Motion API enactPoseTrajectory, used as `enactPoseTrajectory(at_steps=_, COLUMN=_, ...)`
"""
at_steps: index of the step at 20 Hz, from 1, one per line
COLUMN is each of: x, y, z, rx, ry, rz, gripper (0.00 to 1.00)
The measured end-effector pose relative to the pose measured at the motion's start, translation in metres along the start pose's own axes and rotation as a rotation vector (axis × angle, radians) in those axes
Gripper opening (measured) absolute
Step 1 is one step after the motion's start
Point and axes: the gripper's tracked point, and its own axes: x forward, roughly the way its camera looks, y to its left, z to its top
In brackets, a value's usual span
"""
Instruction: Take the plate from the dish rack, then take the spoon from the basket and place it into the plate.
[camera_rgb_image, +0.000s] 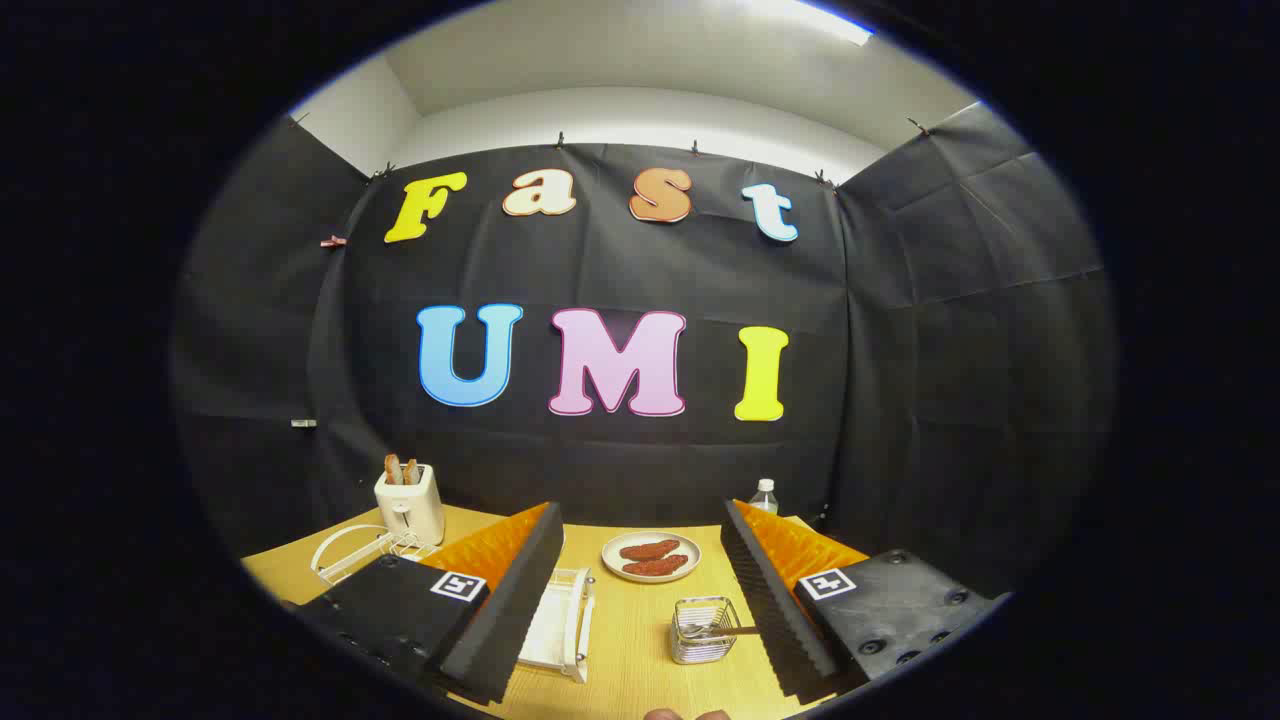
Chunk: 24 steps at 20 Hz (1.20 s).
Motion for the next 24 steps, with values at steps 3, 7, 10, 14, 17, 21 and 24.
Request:
enactPoseTrajectory(at_steps=3, x=0.001, y=0.0, z=-0.006, rx=-0.015, ry=0.008, rz=-0.011, gripper=0.97)
enactPoseTrajectory(at_steps=7, x=-0.001, y=0.002, z=-0.01, rx=-0.016, ry=0.026, rz=-0.018, gripper=0.97)
enactPoseTrajectory(at_steps=10, x=-0.002, y=0.003, z=-0.011, rx=-0.021, ry=0.026, rz=-0.024, gripper=0.97)
enactPoseTrajectory(at_steps=14, x=-0.003, y=0.009, z=-0.018, rx=-0.023, ry=0.05, rz=-0.02, gripper=0.97)
enactPoseTrajectory(at_steps=17, x=-0.004, y=0.015, z=-0.018, rx=-0.027, ry=0.056, rz=-0.013, gripper=0.97)
enactPoseTrajectory(at_steps=21, x=0.0, y=0.022, z=-0.018, rx=-0.025, ry=0.057, rz=-0.007, gripper=0.97)
enactPoseTrajectory(at_steps=24, x=0.008, y=0.027, z=-0.02, rx=-0.057, ry=0.089, rz=-0.014, gripper=0.97)
